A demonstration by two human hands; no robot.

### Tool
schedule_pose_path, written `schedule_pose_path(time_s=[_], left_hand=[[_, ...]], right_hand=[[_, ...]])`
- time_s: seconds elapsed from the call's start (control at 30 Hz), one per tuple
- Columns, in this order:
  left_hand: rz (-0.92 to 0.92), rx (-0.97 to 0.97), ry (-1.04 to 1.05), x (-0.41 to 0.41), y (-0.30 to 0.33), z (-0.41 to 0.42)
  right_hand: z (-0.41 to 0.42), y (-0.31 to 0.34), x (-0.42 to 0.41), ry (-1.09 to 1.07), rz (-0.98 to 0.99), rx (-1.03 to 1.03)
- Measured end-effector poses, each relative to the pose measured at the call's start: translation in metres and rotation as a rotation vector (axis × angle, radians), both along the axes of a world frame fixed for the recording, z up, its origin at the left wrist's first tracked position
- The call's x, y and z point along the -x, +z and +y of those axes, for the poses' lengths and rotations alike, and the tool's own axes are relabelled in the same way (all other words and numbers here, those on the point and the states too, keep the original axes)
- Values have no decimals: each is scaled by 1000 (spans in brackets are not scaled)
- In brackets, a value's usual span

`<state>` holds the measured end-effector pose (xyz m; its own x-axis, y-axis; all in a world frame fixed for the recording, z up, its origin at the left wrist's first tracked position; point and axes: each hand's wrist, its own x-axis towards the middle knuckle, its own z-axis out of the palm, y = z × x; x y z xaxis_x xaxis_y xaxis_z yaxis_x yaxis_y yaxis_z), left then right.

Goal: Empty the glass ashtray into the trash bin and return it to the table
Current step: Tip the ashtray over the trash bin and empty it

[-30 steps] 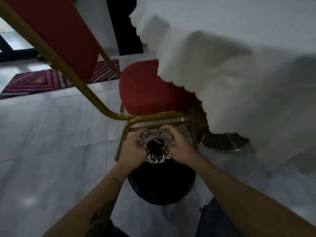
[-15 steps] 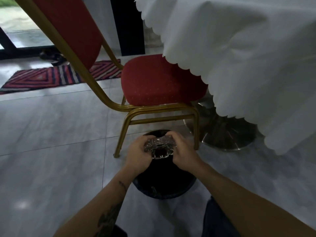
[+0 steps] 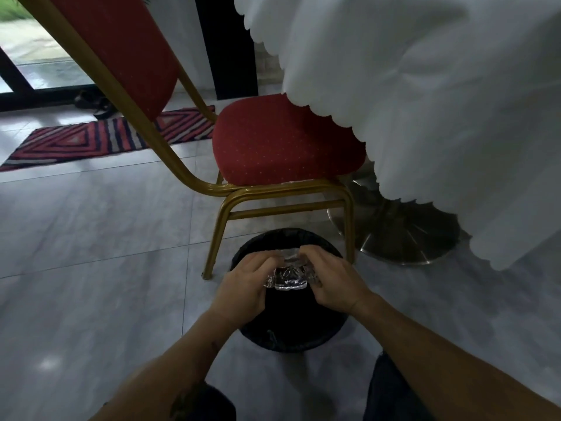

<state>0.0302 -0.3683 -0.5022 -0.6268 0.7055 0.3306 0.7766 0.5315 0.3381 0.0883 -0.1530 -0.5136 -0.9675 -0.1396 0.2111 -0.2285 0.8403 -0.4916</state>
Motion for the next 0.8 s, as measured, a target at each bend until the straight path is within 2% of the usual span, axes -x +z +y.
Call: schedule_pose_path(time_s=[0.23, 0.43, 0.8], left_hand=[[125, 99, -93, 5, 3, -11], [170, 183, -130, 10, 10, -17], [326, 111, -113, 7, 27, -17]], right_hand=[[8, 2, -1, 133, 44, -160], [8, 21, 2, 167, 123, -311], [14, 51, 17, 318, 257, -361]])
